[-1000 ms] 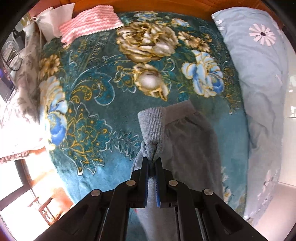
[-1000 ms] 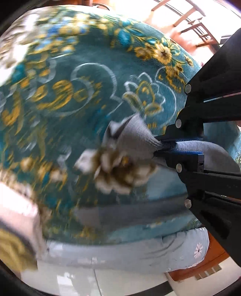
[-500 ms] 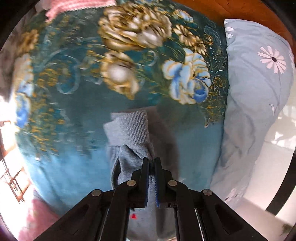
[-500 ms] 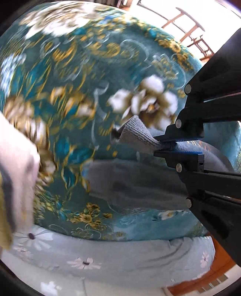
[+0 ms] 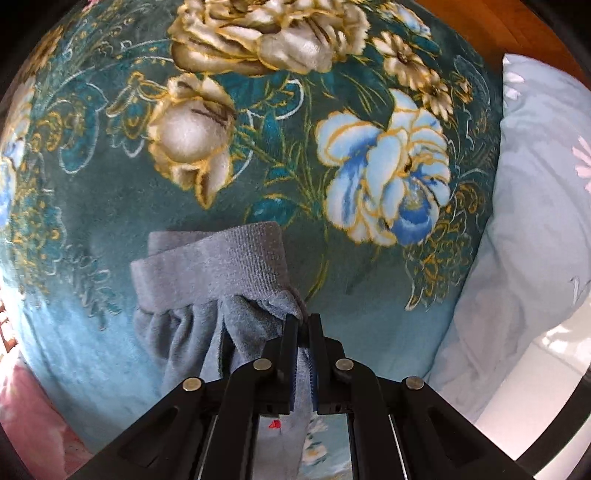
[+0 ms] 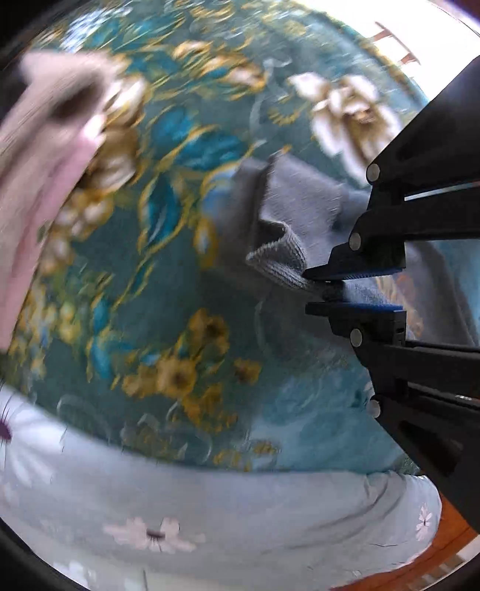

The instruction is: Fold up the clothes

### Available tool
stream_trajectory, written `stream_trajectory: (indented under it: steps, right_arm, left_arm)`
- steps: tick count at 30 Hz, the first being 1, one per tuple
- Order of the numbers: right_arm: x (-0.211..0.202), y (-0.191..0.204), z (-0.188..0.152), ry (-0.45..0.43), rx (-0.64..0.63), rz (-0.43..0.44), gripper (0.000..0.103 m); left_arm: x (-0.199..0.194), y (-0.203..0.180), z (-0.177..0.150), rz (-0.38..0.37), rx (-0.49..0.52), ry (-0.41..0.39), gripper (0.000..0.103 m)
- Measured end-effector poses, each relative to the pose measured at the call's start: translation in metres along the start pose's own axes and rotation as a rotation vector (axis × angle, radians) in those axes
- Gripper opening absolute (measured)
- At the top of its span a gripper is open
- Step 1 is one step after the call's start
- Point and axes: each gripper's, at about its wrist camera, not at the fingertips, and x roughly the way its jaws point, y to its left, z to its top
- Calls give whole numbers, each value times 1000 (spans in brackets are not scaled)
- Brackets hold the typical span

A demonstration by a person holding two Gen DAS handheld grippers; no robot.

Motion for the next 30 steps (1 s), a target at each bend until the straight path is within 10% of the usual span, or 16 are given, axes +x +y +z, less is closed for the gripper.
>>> stream_trajectory:
  steps: [3,9,15,23,30]
  right_arm:
    - [-6,-1,2,-59,-56,120,36]
    - [-16,-40,-16,-155,-74,152,37]
    - [22,-98,-29,-116,-13,129,38]
    - [53,-111,-16,-177,44,238,43]
    - [21,-100,-22,-189,-1,303,13]
  left_arm:
    - [8,-1,5,-105,18,43,10]
    - [-14,2,2,-215,142,14,45]
    - [-11,78,-9,27,122,-18,48]
    - [-25,132,-34,162,58,-31,48]
    - [-28,97,-55,160,161,-40,48]
